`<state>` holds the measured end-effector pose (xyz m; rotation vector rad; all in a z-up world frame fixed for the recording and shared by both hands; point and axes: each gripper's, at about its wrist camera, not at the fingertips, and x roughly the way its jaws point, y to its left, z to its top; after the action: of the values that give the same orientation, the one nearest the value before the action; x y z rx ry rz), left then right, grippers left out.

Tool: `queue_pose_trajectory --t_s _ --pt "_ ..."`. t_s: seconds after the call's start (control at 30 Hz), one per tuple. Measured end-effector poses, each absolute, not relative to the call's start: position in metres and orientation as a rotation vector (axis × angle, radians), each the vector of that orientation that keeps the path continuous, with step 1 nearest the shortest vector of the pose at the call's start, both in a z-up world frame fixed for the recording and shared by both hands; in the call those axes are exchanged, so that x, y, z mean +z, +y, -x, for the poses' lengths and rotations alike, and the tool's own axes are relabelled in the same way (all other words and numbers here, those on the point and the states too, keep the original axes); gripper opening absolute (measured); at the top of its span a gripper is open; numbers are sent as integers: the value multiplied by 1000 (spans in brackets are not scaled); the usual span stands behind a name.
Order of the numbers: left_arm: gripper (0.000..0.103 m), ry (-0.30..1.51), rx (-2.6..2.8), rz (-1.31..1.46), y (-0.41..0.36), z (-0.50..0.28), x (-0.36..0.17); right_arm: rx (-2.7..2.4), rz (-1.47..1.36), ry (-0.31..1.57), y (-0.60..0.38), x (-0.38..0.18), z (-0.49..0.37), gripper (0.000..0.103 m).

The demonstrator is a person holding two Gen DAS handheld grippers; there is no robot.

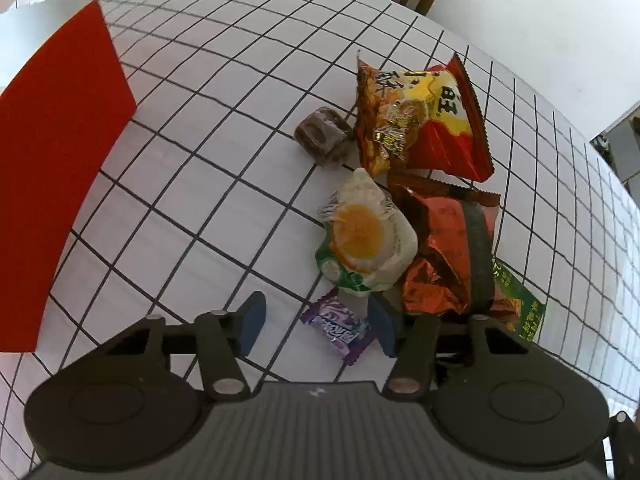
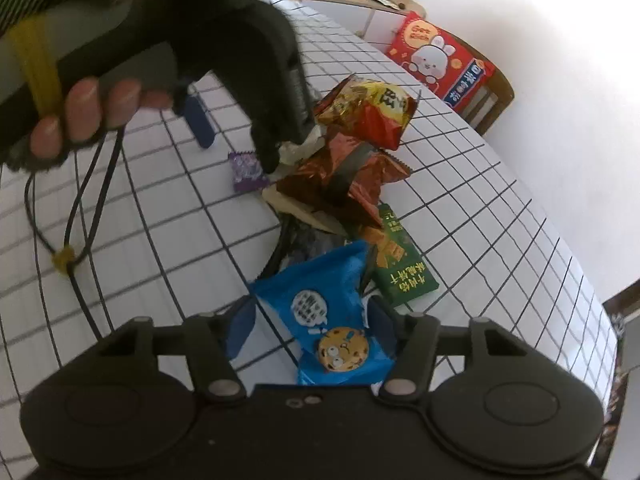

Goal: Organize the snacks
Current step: 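Grasp the purple candy with the left gripper while the right grasps the blue cookie packet, then carry the purple candy and blue cookie packet over the red box with both grippers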

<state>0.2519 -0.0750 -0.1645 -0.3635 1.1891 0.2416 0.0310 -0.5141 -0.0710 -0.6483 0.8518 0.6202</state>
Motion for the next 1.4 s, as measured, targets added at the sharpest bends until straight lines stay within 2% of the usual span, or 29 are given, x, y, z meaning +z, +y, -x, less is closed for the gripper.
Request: queue_pose_trajectory --t_s 0.1,0.17,0.23,0.37,0.9,1.4 --pt "47 1186 247 341 -82 -254 -164 614 690 838 -513 -74 -27 49" --pt "36 1186 251 314 -88 -255 -164 613 714 832 -513 -75 -24 45" --pt "28 1187 262 293 -88 -253 -163 606 735 818 -512 -76 -21 43" --pt "18 1193 247 294 -87 -252 -161 585 746 819 -513 -75 -18 37" --pt "17 1166 134 352 -46 -219 -144 446 261 912 -535 -37 -16 34" --pt "17 1119 40 280 -13 -158 -86 410 110 874 -501 17 11 34"
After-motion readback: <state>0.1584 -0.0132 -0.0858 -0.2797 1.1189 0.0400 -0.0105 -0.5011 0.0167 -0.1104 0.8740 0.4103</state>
